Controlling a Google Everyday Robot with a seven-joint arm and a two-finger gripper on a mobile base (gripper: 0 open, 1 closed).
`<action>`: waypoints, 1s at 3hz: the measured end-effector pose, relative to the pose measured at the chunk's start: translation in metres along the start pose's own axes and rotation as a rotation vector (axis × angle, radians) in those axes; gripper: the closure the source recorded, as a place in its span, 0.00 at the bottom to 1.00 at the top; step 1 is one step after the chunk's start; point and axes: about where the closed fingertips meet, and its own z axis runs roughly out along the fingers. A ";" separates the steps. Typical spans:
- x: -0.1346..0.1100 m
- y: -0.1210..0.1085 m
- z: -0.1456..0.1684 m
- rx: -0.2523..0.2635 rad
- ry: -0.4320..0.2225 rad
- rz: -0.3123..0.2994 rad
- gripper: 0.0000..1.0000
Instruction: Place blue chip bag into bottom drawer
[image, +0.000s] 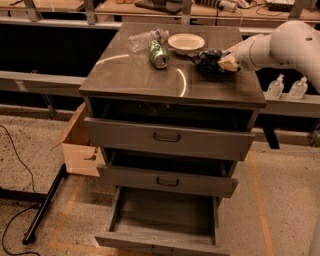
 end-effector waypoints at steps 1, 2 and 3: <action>-0.002 0.000 -0.022 -0.061 -0.031 0.017 0.90; -0.013 -0.001 -0.063 -0.120 -0.079 0.035 1.00; -0.021 0.015 -0.116 -0.188 -0.145 0.079 1.00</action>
Offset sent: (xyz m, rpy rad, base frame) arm -0.0916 -0.0307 0.0809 0.1585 0.0469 0.1685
